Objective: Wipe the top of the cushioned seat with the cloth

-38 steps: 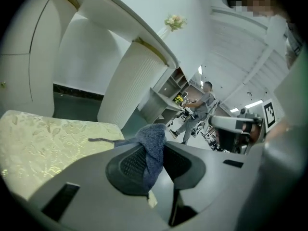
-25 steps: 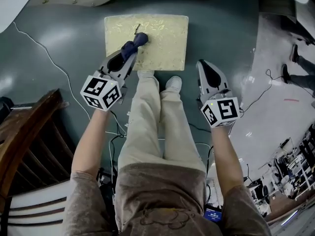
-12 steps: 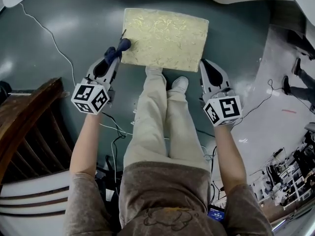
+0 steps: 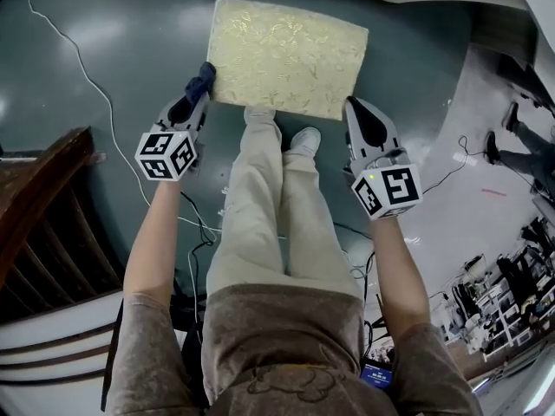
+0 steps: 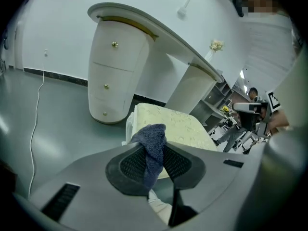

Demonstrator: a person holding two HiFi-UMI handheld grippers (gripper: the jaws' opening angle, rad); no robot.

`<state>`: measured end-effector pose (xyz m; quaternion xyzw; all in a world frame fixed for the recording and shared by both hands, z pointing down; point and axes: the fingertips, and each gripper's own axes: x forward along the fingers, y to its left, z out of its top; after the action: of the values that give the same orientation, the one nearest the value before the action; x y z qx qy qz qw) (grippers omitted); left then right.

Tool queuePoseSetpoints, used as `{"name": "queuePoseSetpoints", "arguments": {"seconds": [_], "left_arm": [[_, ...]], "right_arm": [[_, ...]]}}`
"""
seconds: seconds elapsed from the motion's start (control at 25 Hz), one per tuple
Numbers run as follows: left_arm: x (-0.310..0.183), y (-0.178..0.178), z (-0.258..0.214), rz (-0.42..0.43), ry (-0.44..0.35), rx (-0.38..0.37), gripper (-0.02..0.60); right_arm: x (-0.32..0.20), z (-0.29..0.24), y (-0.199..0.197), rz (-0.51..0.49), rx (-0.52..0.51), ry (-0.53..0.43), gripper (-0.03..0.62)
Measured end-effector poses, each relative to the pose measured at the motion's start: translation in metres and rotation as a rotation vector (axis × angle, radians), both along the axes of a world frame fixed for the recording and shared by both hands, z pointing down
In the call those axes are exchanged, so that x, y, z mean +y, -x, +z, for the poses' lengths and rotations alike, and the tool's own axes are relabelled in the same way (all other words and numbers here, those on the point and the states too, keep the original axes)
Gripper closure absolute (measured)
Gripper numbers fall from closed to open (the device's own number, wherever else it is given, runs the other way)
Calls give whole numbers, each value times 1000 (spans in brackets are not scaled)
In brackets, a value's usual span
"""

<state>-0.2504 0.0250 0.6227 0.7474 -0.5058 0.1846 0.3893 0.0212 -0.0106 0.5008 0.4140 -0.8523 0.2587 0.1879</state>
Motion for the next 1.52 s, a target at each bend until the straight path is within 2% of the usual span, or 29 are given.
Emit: {"name": "queuePoseSetpoints", "arguments": {"seconds": [0.28,0.52,1.0,1.52], "left_arm": [[1,-23,22,-6,22,29,488],[-1,-35,26,-23,29,47,488],[1,-98,21,102,20,81,488],[12,-187,20,218,28,125,488]], "right_arm": [[4,1,-2,-23,20,2,599],[2,0,-9,-5,19,1,599],[7,-1,-34,28,17,-8,599],[24,0,-79,92,23,2,599]]}}
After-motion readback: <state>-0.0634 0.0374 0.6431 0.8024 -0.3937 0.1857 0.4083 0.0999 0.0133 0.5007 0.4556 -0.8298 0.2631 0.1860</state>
